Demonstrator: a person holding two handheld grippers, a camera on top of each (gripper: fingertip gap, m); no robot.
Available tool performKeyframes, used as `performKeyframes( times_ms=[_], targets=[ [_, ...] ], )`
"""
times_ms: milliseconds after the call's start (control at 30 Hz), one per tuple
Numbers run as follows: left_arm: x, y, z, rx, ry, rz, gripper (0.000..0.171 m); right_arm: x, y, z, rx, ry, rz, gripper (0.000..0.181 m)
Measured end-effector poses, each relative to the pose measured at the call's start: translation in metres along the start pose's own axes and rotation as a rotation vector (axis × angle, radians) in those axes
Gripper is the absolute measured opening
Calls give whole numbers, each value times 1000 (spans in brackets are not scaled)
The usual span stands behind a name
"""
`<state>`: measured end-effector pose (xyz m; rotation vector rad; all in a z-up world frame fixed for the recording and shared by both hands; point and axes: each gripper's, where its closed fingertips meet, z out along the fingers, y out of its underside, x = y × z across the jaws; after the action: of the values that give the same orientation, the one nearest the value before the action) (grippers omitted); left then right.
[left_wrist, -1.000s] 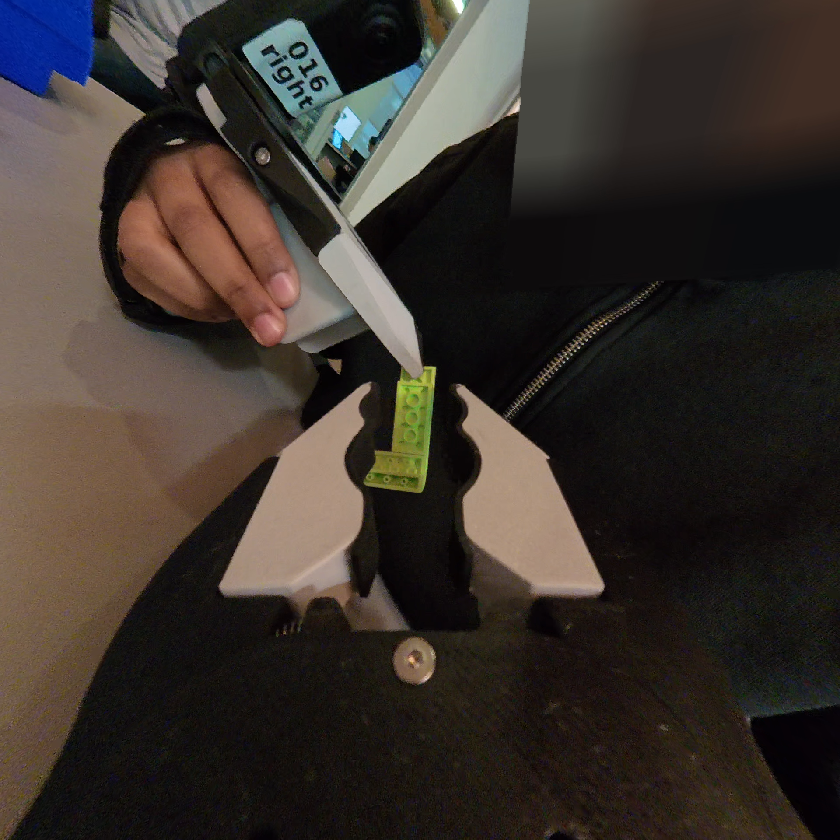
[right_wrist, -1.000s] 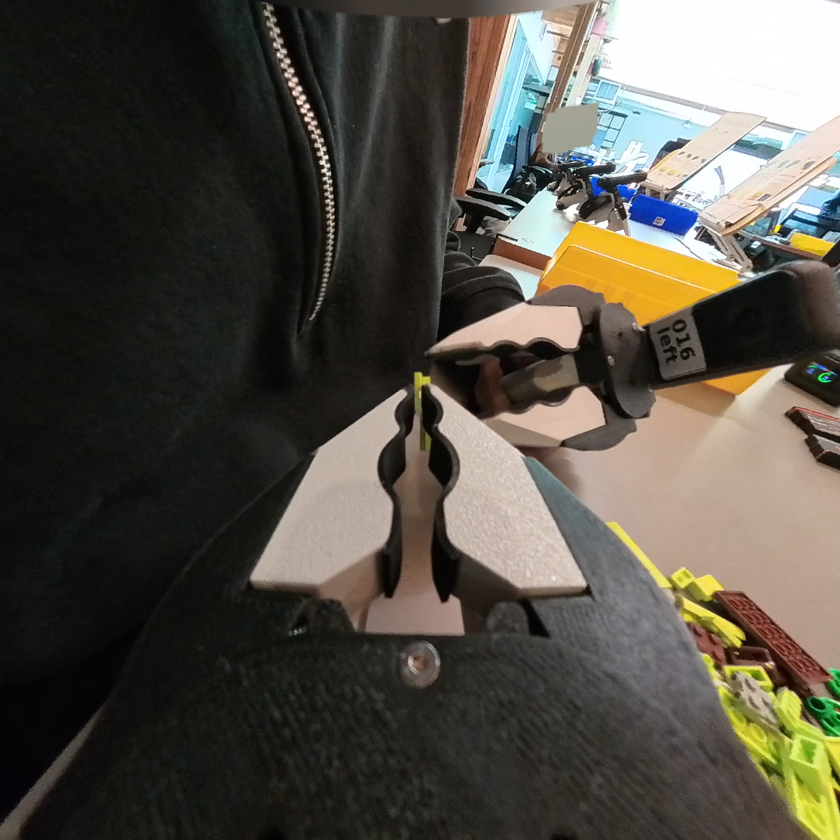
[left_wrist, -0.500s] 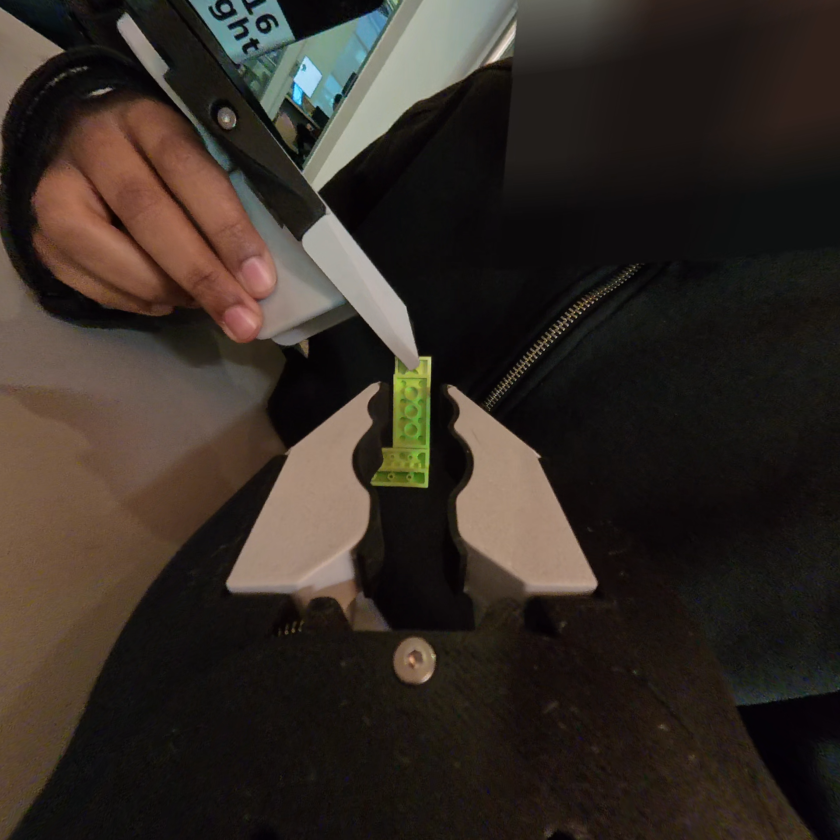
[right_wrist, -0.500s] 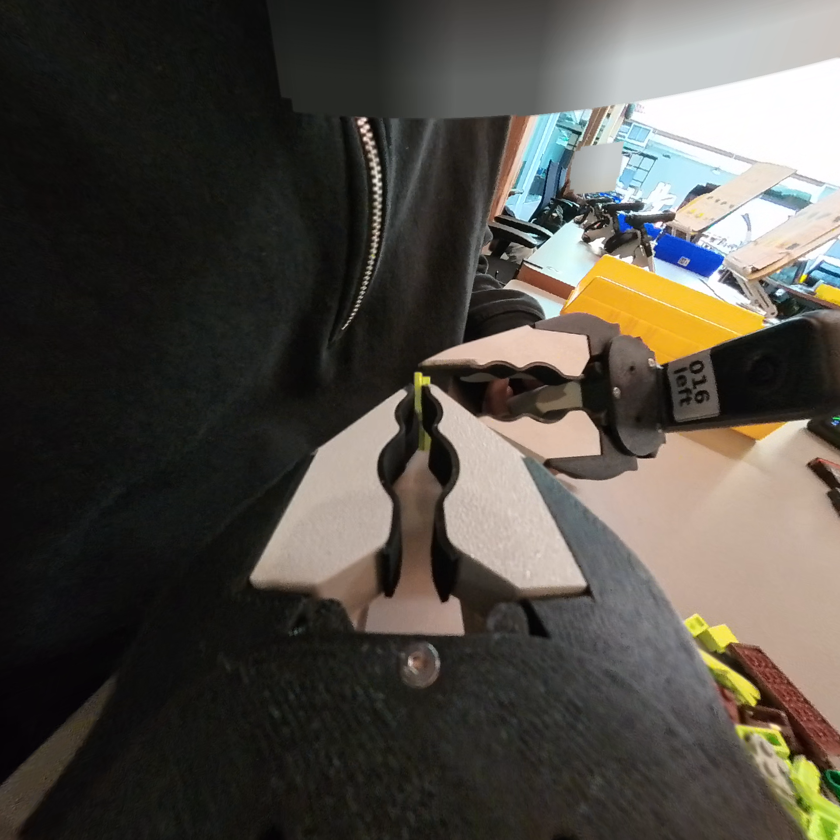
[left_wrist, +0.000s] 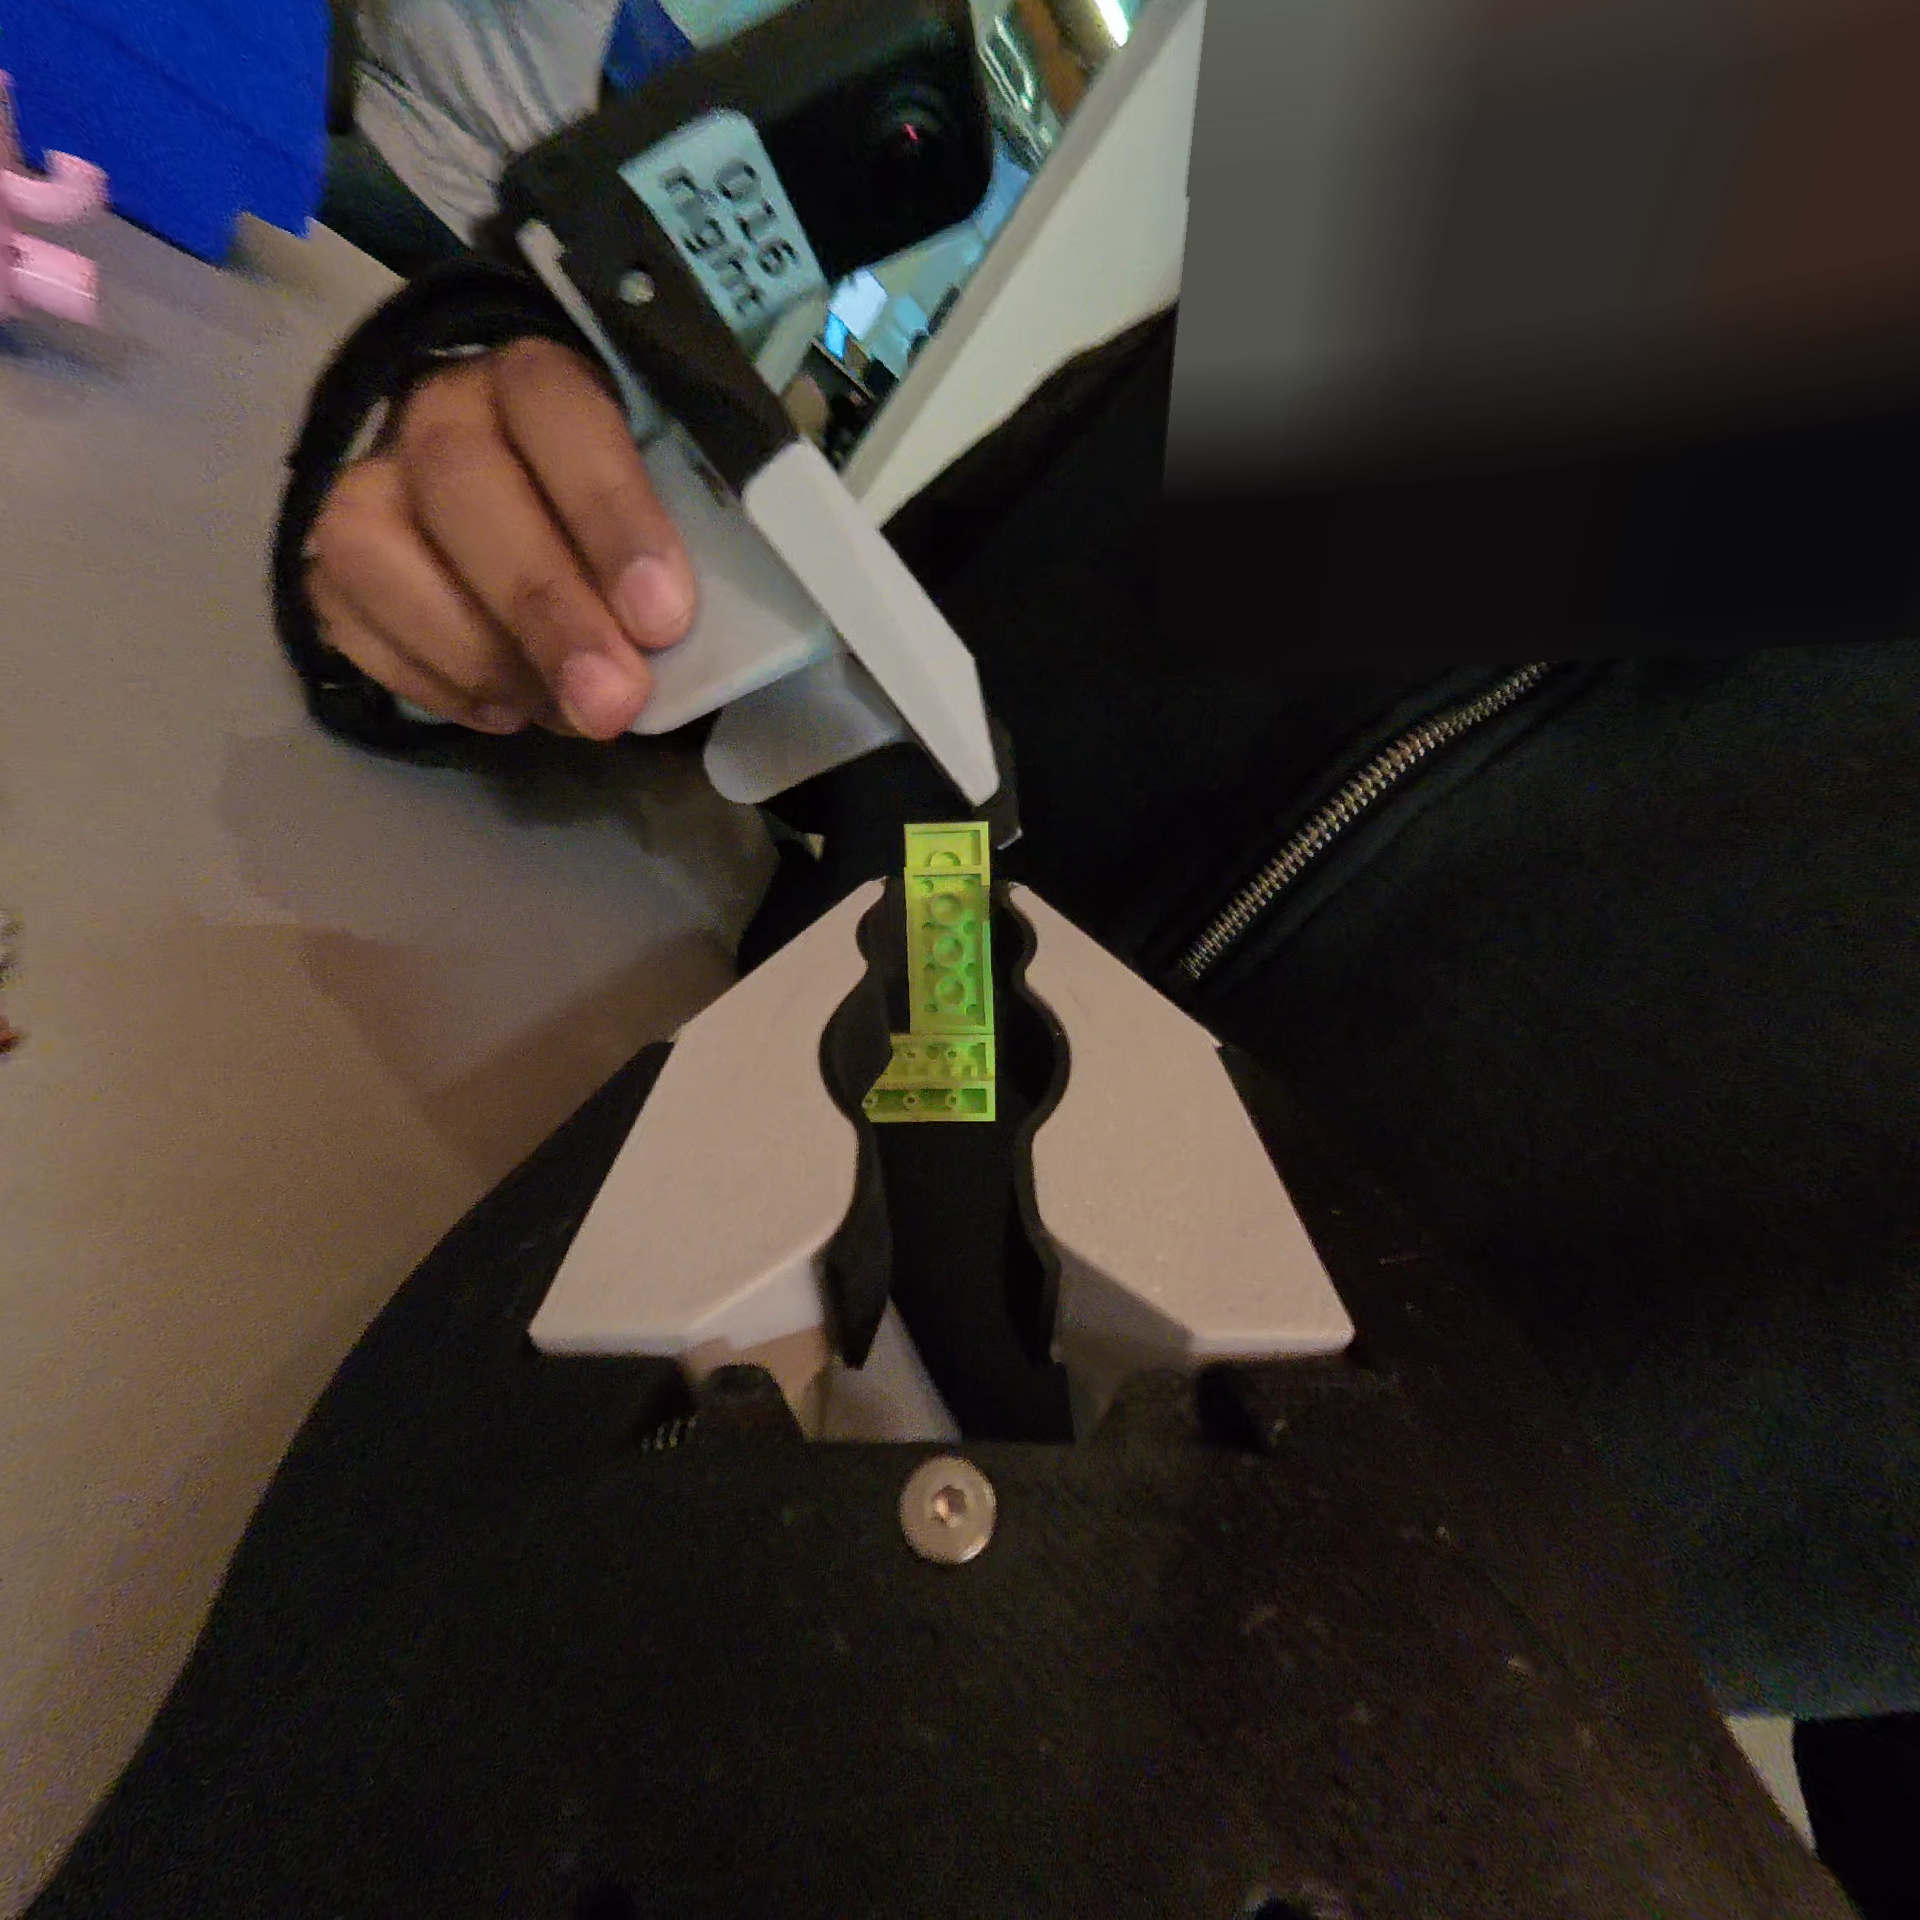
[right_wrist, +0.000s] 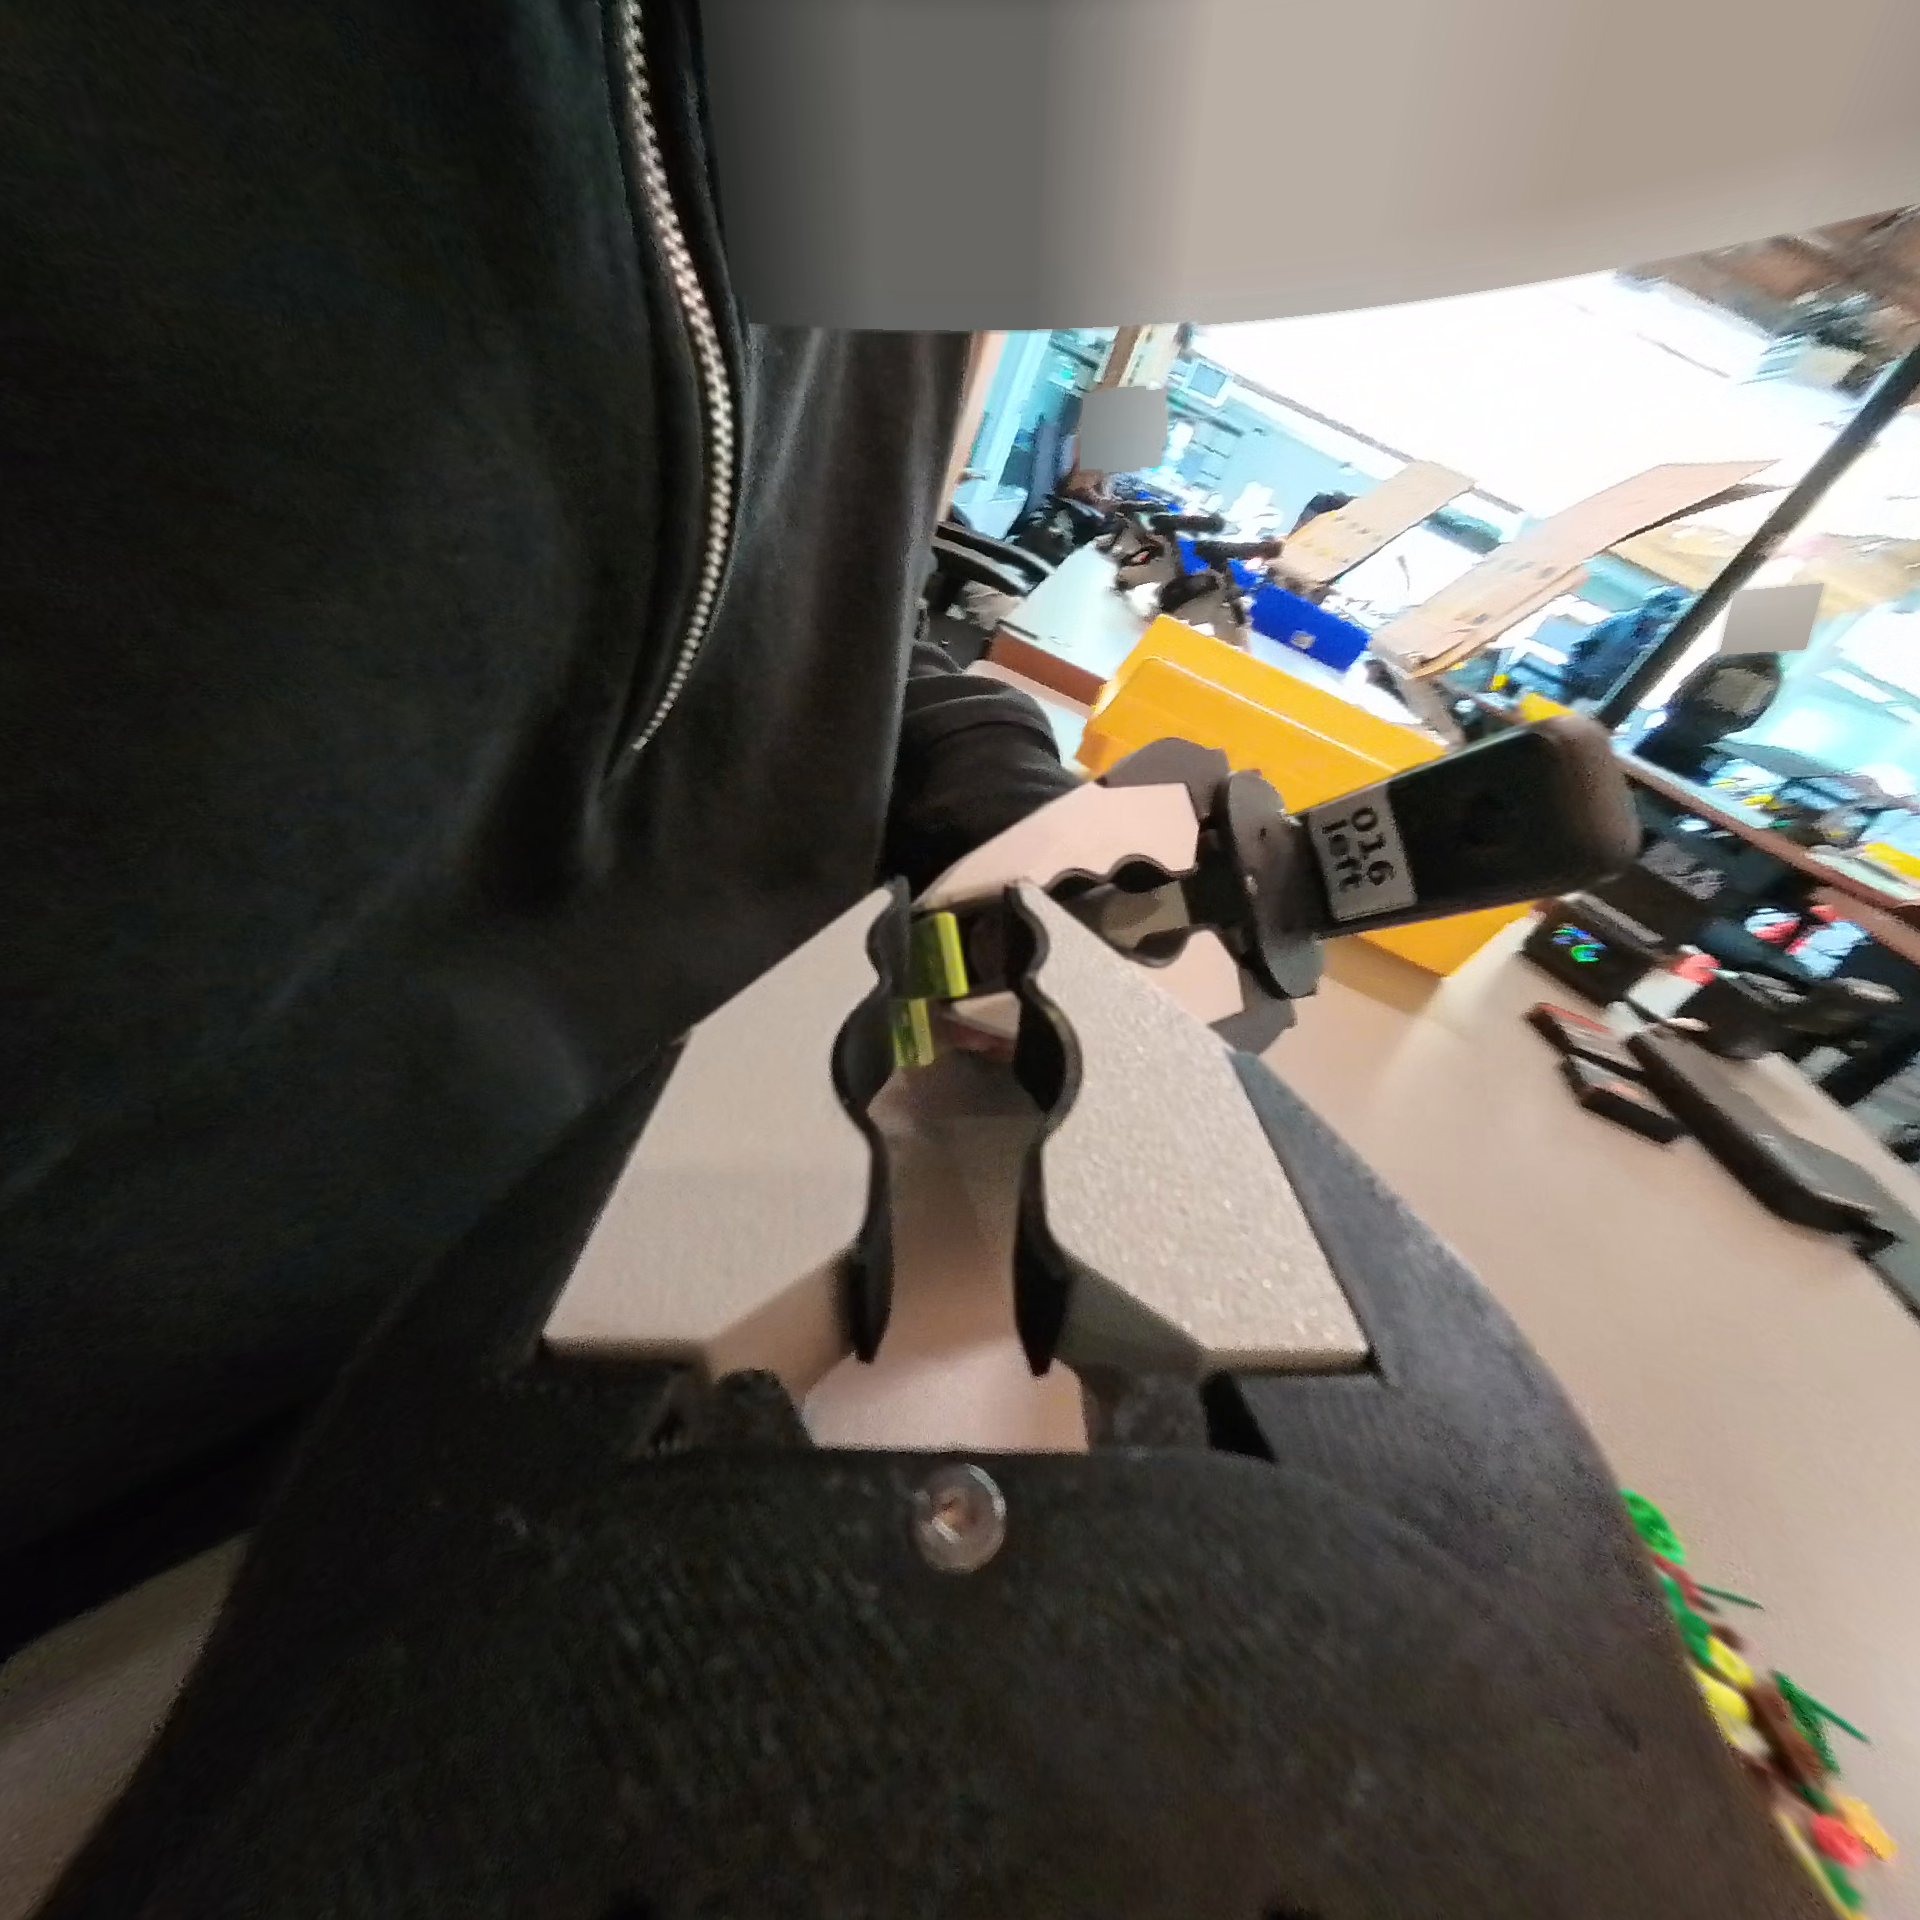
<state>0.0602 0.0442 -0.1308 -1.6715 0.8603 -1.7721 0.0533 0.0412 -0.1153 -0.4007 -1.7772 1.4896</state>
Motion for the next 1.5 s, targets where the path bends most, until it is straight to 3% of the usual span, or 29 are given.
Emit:
performKeyframes(
  times_ms=[167,667,1000,1033,1067,1133,1200,1267,1400,1433,1500],
  targets=[
    [-4,-5,-4,36,-6,-38,10,3,13,2,-76,37,-55,5],
    [-18,-20,-12,137,-78,-60,11,16,19,-11,-156,96,-4,1],
    [-24,-18,-10,128,-131,-55,11,14,25,-14,-198,87,80,2],
    [-26,-20,-11,139,-145,-61,5,11,28,-14,-214,61,95,2],
    [-38,-33,-21,236,-218,-82,0,0,29,-9,-217,-5,119,2],
    [-42,-47,-42,342,-212,-122,0,-10,31,3,-232,-59,135,2],
    [-41,-41,-49,301,-283,-47,0,6,42,-3,-288,28,150,1],
    [-31,-44,-50,308,-287,45,0,26,40,-18,-257,137,258,1],
    [-25,-45,-52,281,-295,128,49,52,18,-40,-40,223,530,1],
    [-25,-44,-50,276,-295,143,57,56,13,-42,19,217,590,1],
    [-25,-43,-43,274,-313,189,56,58,5,-43,101,186,685,0]
  ],
)
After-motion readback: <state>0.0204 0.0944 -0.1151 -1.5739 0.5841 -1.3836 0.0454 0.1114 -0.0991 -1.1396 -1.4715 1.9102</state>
